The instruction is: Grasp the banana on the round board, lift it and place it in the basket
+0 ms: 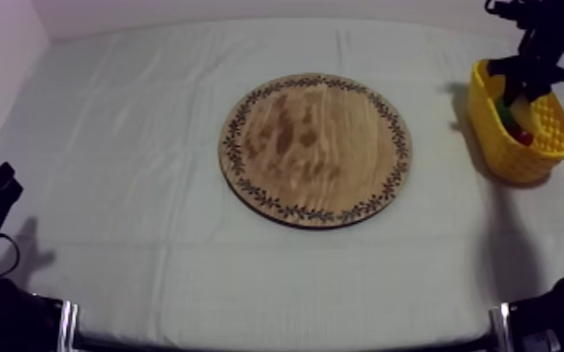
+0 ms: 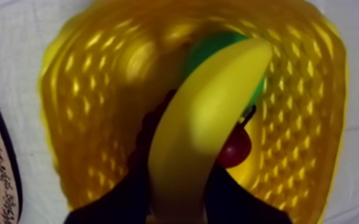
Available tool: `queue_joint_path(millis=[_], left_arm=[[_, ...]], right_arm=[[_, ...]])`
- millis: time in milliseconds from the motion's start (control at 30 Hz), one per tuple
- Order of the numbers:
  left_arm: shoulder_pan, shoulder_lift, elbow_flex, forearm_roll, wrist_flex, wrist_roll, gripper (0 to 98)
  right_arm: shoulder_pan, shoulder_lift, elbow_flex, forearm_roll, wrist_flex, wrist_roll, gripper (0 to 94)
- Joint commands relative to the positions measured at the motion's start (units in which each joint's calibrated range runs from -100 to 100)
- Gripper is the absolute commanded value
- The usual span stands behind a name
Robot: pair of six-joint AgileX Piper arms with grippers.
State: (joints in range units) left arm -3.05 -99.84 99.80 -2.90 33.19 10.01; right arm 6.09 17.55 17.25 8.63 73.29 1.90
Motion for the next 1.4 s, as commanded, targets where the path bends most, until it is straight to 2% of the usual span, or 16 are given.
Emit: queue_joint_path(millis=[0,233,433,567,700,967,1367], left_arm=[[-0.02,0.02,-0.02,0.00,-0.04,-0.01,0.1],[-0.02,0.02,-0.02,0.00,-0.04,-0.01,0.1],[-0.02,0.02,-0.02,0.00,-0.04,0.00,0.1],[-0.02,0.02,-0.02,0.00,-0.04,0.00,0.1],[-0.02,0.02,-0.02,0.00,-0.04,-0.01,0.1],[-0.02,0.02,-0.02,0.00,-0.04,-0.02,0.1],[-0.02,0.02,-0.02,0.00,-0.04,-0.02,0.1]], right_arm=[[0.21,0.35,0.55,0.25,-0.81,-0.13,24.6],[0.70,1.18,1.90,0.82,-2.79,-1.14,54.0],[0.27,-0.12,0.76,0.64,-1.77,-0.97,67.0],[0.55,-3.01,-1.00,-0.19,-0.74,-0.79,72.1],[1.15,-7.43,-1.55,-1.23,-0.38,-0.32,72.5],[2.60,-19.80,3.61,-3.12,-2.75,1.28,66.1],[3.13,-43.73,23.68,-5.04,-13.78,3.47,54.0]])
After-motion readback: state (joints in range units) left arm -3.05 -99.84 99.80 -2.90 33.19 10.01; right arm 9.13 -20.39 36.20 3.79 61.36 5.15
